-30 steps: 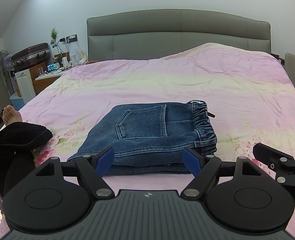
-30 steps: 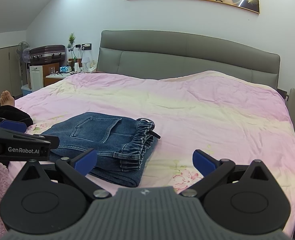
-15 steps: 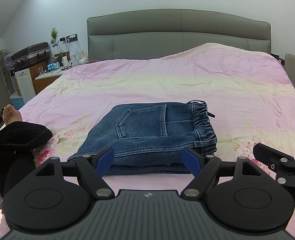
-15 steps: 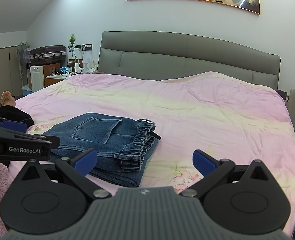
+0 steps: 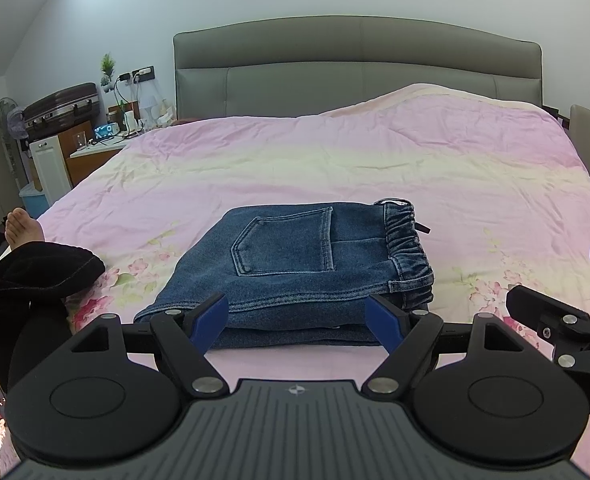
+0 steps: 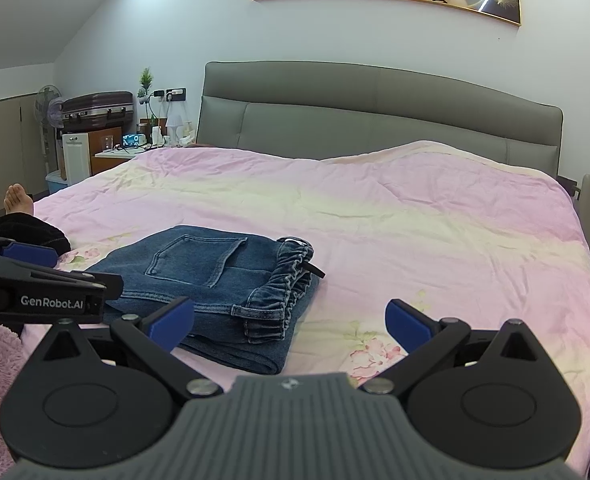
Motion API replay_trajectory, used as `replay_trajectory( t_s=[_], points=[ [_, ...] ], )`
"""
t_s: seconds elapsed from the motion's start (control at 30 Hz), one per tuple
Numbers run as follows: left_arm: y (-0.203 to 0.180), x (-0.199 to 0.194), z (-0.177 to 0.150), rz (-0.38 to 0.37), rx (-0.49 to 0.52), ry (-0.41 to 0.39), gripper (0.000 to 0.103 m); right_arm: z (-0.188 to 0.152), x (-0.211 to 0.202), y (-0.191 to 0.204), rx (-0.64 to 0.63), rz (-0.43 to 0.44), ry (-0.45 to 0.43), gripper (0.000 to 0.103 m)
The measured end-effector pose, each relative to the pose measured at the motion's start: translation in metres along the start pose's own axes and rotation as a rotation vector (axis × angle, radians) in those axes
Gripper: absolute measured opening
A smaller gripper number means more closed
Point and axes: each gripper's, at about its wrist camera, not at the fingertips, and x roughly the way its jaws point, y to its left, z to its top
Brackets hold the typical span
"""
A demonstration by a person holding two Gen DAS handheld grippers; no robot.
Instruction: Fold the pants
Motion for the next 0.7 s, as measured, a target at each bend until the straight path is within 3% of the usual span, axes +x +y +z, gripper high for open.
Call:
replay_trajectory(
  t_s=[0.7],
  points=[
    [-0.0017,-0.0019,-0.0005,0.000,0.003,-0.006,0.091,0.0000,-0.0008,-0.0010,-0.004,-0.002,-0.004,0.098]
  ],
)
